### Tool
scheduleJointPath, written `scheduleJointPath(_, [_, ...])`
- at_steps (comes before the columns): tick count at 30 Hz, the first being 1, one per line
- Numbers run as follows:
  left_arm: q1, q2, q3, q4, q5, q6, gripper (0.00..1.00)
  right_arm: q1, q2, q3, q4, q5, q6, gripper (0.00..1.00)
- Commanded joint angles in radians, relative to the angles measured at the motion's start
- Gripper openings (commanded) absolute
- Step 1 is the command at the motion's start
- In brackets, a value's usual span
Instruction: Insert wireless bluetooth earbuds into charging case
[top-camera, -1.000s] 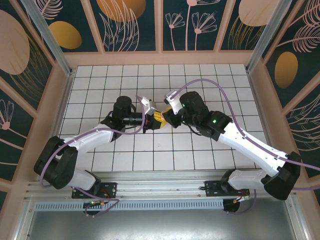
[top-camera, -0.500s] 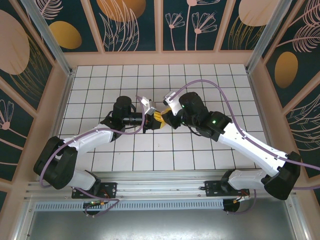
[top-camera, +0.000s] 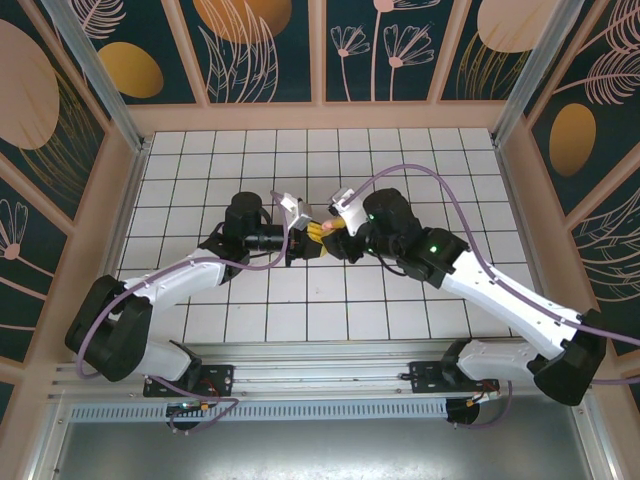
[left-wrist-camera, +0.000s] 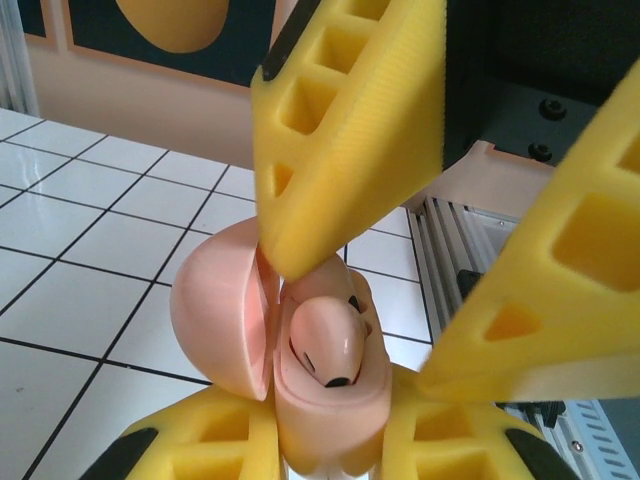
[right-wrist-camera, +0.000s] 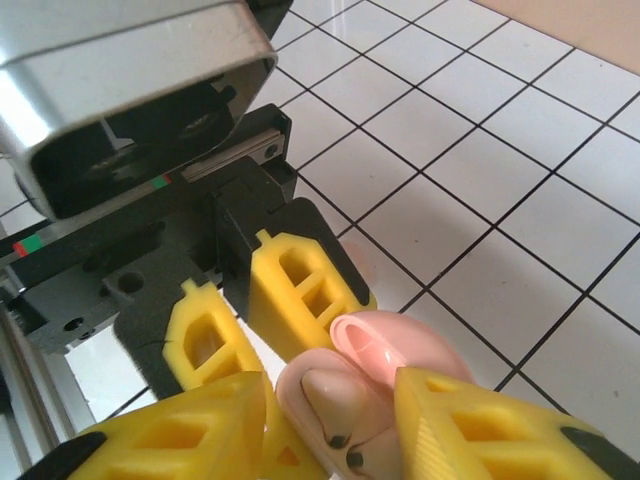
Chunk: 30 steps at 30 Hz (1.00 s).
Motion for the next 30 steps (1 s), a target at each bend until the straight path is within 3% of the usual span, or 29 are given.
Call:
scheduleJointPath(1, [-0.002, -0.031, 0.017, 0.031, 0.004, 0.032, 0.19, -0.035, -0.064, -0.01, 0.051, -0.065, 0.062, 0.45])
scheduleJointPath(14, [-0.003, -0.072, -0.033, 0.022, 0.007, 0.159, 0.19, -0.279, -0.122, -0.055, 0.151, -0.472, 0.252, 0.63])
scheduleJointPath(22, [-0.002, -0.073, -0.026, 0.02, 0.015, 0.155, 0.19, -0.305, 0.012, -0.007, 0.126, -0.605, 0.31, 0.71])
scheduleJointPath(30, [-0.002, -0.077, -0.025, 0.019, 0.006, 0.145, 0.19, -0.305, 0.079, 0.009, 0.17, -0.713, 0.332, 0.71])
